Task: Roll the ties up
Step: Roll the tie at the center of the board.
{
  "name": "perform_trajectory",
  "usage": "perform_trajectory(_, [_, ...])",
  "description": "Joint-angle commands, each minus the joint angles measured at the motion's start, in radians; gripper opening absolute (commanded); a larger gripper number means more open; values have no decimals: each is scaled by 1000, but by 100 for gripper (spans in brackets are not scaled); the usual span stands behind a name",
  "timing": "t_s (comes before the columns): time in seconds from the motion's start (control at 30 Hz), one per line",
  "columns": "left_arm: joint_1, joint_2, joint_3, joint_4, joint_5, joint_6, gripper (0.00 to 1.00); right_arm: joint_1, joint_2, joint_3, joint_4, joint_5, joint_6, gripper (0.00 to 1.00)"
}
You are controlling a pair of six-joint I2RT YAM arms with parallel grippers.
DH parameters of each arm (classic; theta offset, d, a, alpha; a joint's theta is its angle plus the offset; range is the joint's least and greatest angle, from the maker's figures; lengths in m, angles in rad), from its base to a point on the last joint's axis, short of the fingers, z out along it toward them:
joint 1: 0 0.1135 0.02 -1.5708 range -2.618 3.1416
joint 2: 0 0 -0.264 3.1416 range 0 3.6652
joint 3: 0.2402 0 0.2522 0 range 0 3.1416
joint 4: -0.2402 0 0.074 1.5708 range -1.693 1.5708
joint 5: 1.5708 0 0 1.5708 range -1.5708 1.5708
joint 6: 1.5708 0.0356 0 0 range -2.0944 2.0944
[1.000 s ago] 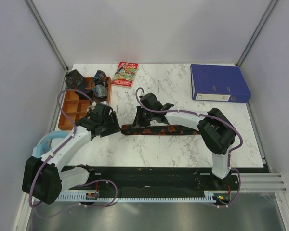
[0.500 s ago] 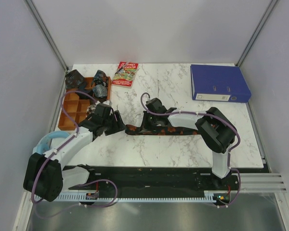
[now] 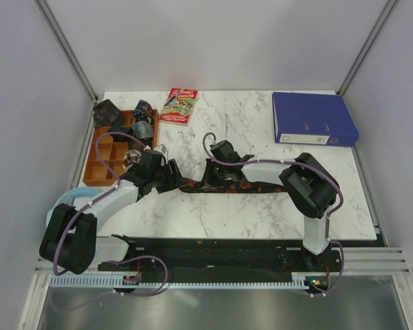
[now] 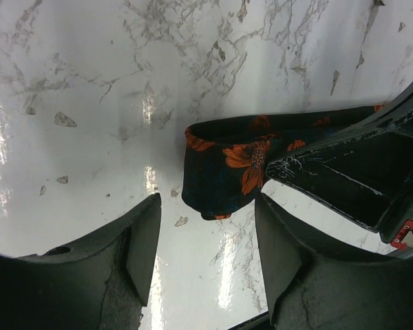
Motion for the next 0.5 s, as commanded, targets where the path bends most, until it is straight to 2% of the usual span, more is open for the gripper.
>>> perform_trajectory(0.0, [5, 38, -19, 105, 48, -9, 61, -7, -31, -26, 12, 12, -10, 0])
perform_trajectory(0.27, [5, 90, -48, 177, 85, -12, 56, -10, -25, -30, 21, 9, -9, 0])
perform_trajectory(0.47, [5, 109, -59, 227, 103, -14, 49, -10, -22, -32, 24, 9, -7, 0])
